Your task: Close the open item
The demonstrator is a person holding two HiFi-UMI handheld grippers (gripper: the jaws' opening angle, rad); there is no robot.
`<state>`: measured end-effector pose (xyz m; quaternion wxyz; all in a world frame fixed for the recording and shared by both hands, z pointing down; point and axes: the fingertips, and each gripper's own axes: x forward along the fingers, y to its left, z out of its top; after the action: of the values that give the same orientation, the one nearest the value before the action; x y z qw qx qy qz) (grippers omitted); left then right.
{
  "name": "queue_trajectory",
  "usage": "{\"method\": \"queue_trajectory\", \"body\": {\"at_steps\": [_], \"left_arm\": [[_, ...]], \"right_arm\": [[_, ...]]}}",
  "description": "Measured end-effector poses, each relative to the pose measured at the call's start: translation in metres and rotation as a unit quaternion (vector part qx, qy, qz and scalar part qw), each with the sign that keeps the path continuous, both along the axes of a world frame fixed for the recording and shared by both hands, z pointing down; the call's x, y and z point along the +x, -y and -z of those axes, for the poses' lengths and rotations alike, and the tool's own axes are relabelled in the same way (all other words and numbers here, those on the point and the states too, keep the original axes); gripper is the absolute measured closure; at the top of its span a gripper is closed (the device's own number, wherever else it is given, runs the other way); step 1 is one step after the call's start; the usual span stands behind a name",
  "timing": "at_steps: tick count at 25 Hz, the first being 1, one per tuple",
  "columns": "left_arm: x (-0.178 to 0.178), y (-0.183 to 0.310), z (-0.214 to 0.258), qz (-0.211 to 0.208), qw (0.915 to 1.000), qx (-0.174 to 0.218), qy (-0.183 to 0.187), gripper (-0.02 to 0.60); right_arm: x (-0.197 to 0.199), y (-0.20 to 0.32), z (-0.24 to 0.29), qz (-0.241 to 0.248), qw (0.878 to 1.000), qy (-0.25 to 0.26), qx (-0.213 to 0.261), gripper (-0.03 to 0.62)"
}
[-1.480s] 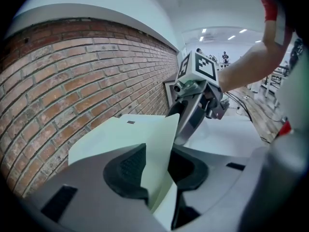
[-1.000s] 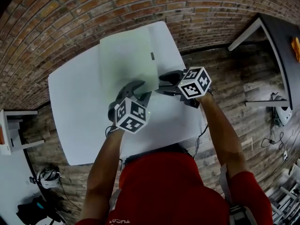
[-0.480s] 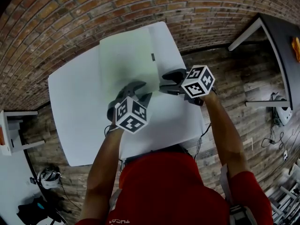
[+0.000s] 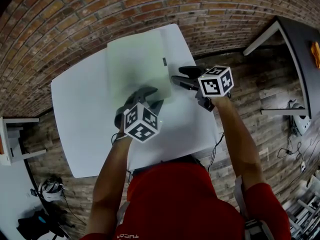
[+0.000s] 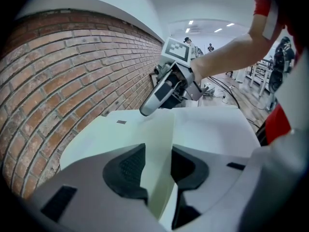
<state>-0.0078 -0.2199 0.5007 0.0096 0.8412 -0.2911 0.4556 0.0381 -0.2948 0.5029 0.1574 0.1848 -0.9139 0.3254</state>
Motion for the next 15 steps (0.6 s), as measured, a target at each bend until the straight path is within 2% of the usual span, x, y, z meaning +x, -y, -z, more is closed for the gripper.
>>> {"method": "queue_trajectory", "body": {"at_steps": [8,15], "left_arm": [[0.000,0.001,0.001,-0.007,1.0000,0.003,0.001,0.446],[-0.001,0.000,0.001,-0.015,0.9999,0.008,0.000,0.440]], "right_arm": [[-0.021,0.046,0.001,-0.092,0.994,-0.056,0.030,0.368],[-0.036,0.067,-0.010,-0.110,0.985,-0.121,0.056,0.368]]}}
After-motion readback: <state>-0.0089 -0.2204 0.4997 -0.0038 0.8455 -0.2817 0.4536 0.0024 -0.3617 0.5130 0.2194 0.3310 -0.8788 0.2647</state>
